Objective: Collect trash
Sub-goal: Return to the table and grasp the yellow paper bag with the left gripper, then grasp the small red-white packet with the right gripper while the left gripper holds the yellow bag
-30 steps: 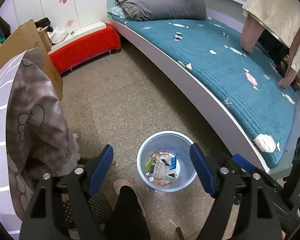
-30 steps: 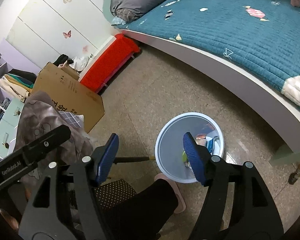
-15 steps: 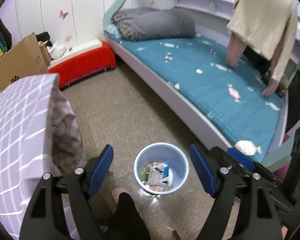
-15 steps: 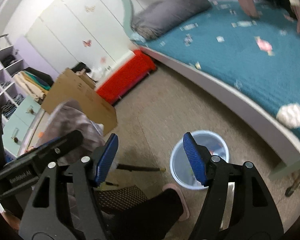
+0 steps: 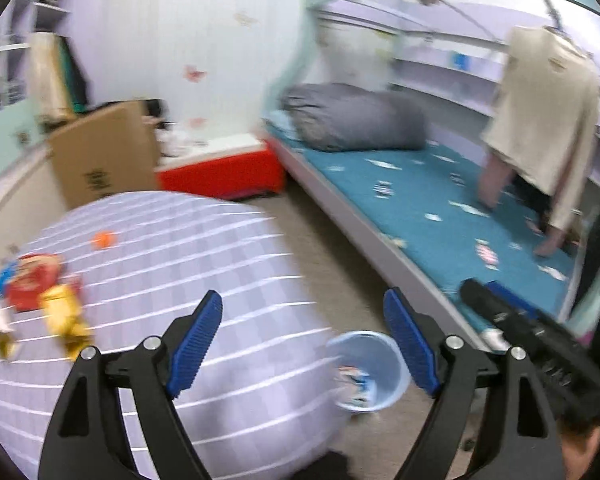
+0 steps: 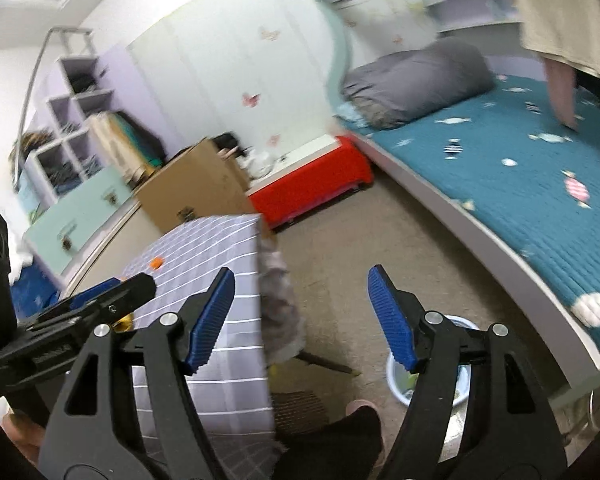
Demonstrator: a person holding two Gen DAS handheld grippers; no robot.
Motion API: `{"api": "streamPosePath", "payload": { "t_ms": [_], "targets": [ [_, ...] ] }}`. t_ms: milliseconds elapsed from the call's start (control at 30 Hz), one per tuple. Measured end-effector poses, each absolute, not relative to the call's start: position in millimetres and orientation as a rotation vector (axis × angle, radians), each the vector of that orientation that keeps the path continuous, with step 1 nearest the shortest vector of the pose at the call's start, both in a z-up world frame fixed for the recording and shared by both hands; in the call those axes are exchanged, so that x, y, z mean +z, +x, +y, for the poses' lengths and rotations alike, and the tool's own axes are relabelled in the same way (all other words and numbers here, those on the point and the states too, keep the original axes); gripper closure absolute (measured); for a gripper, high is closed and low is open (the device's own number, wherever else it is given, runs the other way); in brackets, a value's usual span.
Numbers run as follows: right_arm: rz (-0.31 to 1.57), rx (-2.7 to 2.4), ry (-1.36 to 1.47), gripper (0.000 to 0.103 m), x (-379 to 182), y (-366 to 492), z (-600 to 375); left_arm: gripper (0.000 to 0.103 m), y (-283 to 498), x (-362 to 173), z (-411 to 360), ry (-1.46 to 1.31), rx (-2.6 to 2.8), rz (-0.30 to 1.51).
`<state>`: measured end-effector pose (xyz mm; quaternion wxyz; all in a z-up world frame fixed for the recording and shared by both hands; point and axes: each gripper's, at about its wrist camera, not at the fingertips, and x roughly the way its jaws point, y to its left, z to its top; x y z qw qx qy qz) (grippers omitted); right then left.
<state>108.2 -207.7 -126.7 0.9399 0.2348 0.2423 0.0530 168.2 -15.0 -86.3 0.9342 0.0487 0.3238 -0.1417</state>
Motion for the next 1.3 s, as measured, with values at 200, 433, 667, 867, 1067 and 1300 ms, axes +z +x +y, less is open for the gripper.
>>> {"api": "streamPosePath", "payload": {
  "t_ms": [200,433,667,867,1067,1300],
  "targets": [
    [0.576,0.256,0.412,0.033,-122.4,148.3,-130.8,0.02,185.4,-89.8,85.7,0.021,-0.046,0.698],
    [0.665,0.356,0.347,0.033,-128.5,199.9,-58.4,0.017,220.7,-112.4,162.6,-0.157,0.079,0.801],
    [0.726,0.397,0.322,0.033,-131.0,238.5,-20.4,0.018,253.6,-141.2,189.3,-0.213,0.085,0.89],
    [0.759,0.441,0.29,0.033,-128.5,258.0,7.6,0.059,251.0,-148.9,219.3,-0.313,-0.022,0.882],
    [0.793,0.499,0.25,0.033,-126.8,272.8,48.4,0.072,230.4,-134.1,249.5,-0.358,-0.011,0.797],
    [0.839,0.54,0.158,0.033,-133.7,297.6,102.5,0.076,219.3,-112.9,276.3,-0.369,0.008,0.727]
  ]
}}
